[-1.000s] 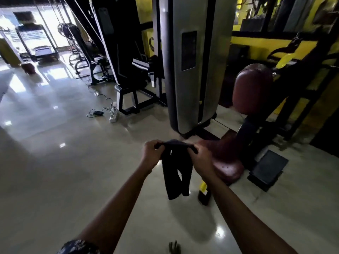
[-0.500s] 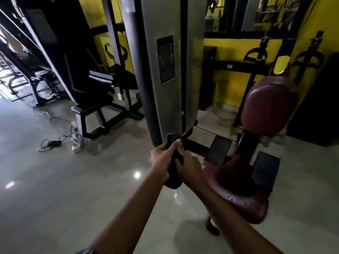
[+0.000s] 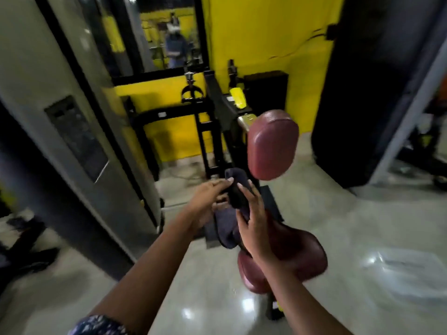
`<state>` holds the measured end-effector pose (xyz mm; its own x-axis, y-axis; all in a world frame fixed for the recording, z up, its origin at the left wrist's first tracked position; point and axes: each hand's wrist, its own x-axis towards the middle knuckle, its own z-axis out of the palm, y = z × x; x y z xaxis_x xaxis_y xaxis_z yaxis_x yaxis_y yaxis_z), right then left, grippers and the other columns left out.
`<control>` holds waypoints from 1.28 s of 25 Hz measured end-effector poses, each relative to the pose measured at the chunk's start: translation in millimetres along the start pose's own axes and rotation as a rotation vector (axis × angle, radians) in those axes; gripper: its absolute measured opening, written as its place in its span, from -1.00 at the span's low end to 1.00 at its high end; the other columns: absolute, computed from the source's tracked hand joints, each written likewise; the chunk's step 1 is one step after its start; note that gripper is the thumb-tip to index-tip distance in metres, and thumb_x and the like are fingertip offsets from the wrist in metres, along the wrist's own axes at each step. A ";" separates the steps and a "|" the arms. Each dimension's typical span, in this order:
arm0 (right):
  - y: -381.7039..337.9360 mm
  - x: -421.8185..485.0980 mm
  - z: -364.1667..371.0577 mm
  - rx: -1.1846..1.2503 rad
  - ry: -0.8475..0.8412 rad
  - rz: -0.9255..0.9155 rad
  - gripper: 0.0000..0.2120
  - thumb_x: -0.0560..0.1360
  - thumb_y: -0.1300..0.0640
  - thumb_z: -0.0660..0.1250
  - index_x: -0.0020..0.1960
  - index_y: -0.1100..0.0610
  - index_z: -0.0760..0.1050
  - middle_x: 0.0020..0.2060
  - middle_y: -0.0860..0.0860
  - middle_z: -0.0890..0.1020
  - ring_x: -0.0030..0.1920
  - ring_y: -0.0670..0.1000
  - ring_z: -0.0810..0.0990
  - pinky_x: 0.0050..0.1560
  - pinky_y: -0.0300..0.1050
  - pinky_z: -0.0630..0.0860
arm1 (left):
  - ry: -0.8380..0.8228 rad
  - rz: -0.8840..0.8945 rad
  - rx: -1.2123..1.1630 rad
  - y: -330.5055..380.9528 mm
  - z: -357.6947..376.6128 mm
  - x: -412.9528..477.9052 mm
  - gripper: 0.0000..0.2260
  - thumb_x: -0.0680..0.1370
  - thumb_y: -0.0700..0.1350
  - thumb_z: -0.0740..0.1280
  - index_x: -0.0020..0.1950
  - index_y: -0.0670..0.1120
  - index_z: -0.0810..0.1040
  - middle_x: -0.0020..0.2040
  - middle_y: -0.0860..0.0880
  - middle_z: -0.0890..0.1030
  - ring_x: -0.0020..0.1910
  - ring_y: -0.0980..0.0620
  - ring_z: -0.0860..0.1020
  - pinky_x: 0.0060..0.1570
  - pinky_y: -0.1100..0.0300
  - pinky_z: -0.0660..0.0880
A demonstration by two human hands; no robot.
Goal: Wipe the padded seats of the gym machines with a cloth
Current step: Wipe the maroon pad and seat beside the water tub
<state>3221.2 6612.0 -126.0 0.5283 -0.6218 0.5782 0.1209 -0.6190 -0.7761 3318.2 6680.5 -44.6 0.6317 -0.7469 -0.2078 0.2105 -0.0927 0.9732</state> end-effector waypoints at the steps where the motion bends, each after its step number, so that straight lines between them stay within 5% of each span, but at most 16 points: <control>1: 3.2 1.9 1.2 0.010 0.096 0.047 -0.49 0.48 0.23 0.26 0.37 -0.08 0.27 0.38 0.10 0.37 0.40 -0.01 0.30 0.35 -0.40 0.18 | -0.042 0.020 0.062 1.4 -2.7 12.7 -0.89 0.59 -0.06 0.25 -0.01 -0.05 0.54 -0.15 -0.03 0.55 -0.27 0.11 0.51 -0.22 0.24 0.42; 5: 23.8 15.3 3.6 0.006 0.489 0.227 -0.55 0.52 0.15 0.27 0.39 0.02 0.28 0.36 -0.03 0.38 0.36 -0.06 0.35 0.35 -0.25 0.28 | 0.040 0.093 0.184 6.7 -17.6 66.7 -0.62 0.58 0.02 0.24 0.38 -0.02 0.36 0.25 0.00 0.49 0.21 0.06 0.46 0.32 0.05 0.36; 8: 41.9 42.2 12.8 0.053 0.704 0.370 -0.52 0.52 0.13 0.30 0.38 -0.10 0.24 0.38 -0.04 0.39 0.38 0.01 0.37 0.35 0.00 0.35 | -0.033 0.180 0.186 25.8 -4.7 113.5 -0.53 0.58 0.04 0.22 0.47 -0.02 0.25 0.39 0.02 0.35 0.31 0.13 0.32 0.36 0.17 0.22; 11: 43.3 80.3 24.3 0.063 0.844 0.379 -0.52 0.46 -0.06 0.27 0.34 -0.15 0.22 0.38 0.01 0.40 0.35 0.08 0.40 0.23 -0.25 0.33 | -0.157 0.287 0.222 52.3 18.1 149.3 -0.54 0.59 0.05 0.19 0.48 0.01 0.22 0.30 0.08 0.34 0.29 0.17 0.28 0.24 0.24 0.21; 14: 36.9 117.2 43.8 0.097 0.931 0.359 -0.45 0.44 -0.17 0.23 0.38 -0.04 0.24 0.37 0.10 0.40 0.33 0.11 0.41 0.16 -0.38 0.30 | -0.271 0.350 0.243 61.8 24.3 188.4 -0.56 0.59 0.07 0.17 0.46 0.03 0.26 0.37 0.04 0.39 0.34 0.09 0.36 0.34 0.15 0.29; 17: 44.1 153.0 59.2 0.121 0.938 0.315 -0.48 0.42 -0.27 0.14 0.37 -0.27 0.21 0.40 0.00 0.36 0.39 0.04 0.35 0.31 -0.13 0.35 | -0.450 0.315 0.292 63.8 25.3 216.2 -0.46 0.48 0.30 0.22 0.38 0.08 0.39 0.33 0.00 0.50 0.32 0.02 0.45 0.36 -0.04 0.34; 20: 54.0 180.6 75.5 -0.081 0.891 0.213 -0.51 0.49 -0.30 0.09 0.40 -0.32 0.11 0.44 -0.24 0.17 0.47 -0.14 0.13 0.43 -0.09 0.14 | -0.624 0.229 0.304 58.2 20.7 229.4 -0.26 0.33 0.46 0.23 0.41 0.12 0.34 0.36 0.01 0.48 0.34 0.00 0.45 0.35 -0.08 0.35; 23: 75.7 202.0 71.5 -0.212 0.970 0.193 -0.50 0.51 -0.31 0.04 0.43 -0.29 0.09 0.47 -0.15 0.13 0.50 -0.12 0.06 0.46 0.01 0.11 | -0.722 0.273 0.314 56.8 15.9 238.5 -0.25 0.28 0.45 0.28 0.41 0.21 0.26 0.39 0.07 0.42 0.35 0.07 0.42 0.33 -0.03 0.36; 27: 87.0 198.5 64.4 -0.019 0.980 0.228 -0.55 0.46 -0.24 0.10 0.34 -0.45 0.12 0.47 -0.17 0.18 0.49 -0.16 0.09 0.45 0.12 0.17 | -0.775 0.292 0.310 55.6 11.5 243.6 -0.16 0.23 0.42 0.36 0.44 0.21 0.19 0.37 0.11 0.43 0.32 0.09 0.44 0.29 0.01 0.42; 30: 76.9 200.6 73.3 -0.196 0.896 0.140 -0.51 0.46 -0.30 0.06 0.35 -0.49 0.00 0.47 -0.20 0.07 0.49 -0.20 -0.04 0.47 0.00 0.04 | -0.791 0.326 0.296 53.0 10.3 246.0 -0.35 0.35 0.28 0.34 0.40 0.28 0.22 0.33 0.19 0.43 0.28 0.19 0.45 0.20 0.18 0.47; 32: 84.8 207.6 51.9 -0.099 0.909 0.190 -0.54 0.42 -0.39 0.06 0.30 -0.52 0.07 0.47 -0.17 0.13 0.49 -0.15 0.05 0.45 -0.06 0.10 | -0.802 0.340 0.277 49.5 9.9 251.3 -0.22 0.25 0.33 0.43 0.41 0.29 0.22 0.33 0.19 0.46 0.31 0.16 0.45 0.27 0.11 0.44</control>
<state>3384.8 6455.3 -84.9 -0.3342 -0.8273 0.4516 0.0054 -0.4809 -0.8768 3479.9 6481.8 -47.7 -0.1033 -0.9868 0.1246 -0.1442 0.1388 0.9798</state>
